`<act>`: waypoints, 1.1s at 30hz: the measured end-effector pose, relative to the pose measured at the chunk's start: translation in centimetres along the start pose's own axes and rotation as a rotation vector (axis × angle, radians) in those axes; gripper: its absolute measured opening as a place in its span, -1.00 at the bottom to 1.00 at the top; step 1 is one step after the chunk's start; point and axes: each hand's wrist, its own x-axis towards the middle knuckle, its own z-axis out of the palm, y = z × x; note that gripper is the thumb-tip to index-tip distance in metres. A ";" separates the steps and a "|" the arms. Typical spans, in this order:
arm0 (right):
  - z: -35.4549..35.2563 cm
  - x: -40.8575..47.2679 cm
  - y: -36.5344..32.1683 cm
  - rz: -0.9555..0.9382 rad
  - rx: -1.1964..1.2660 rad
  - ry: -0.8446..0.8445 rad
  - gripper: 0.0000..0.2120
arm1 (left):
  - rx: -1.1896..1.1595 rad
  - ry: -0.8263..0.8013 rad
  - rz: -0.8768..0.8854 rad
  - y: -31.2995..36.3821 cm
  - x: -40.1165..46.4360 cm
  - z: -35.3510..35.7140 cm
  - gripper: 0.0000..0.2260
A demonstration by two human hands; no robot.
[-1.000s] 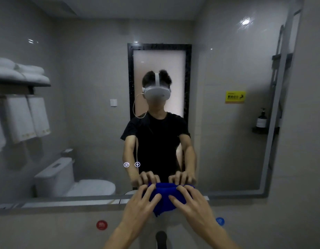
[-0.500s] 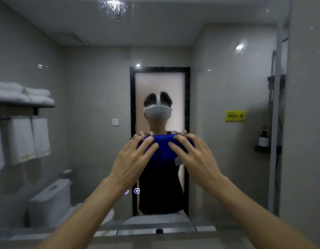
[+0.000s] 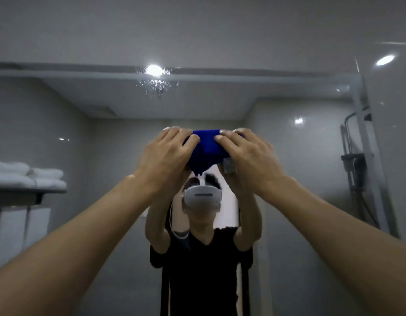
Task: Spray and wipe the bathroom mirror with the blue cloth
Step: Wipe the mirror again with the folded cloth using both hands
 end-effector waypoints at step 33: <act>3.8 19.5 -0.4 0.111 -0.040 0.015 -0.36 | 0.175 0.141 -0.045 -15.7 9.2 0.4 -0.36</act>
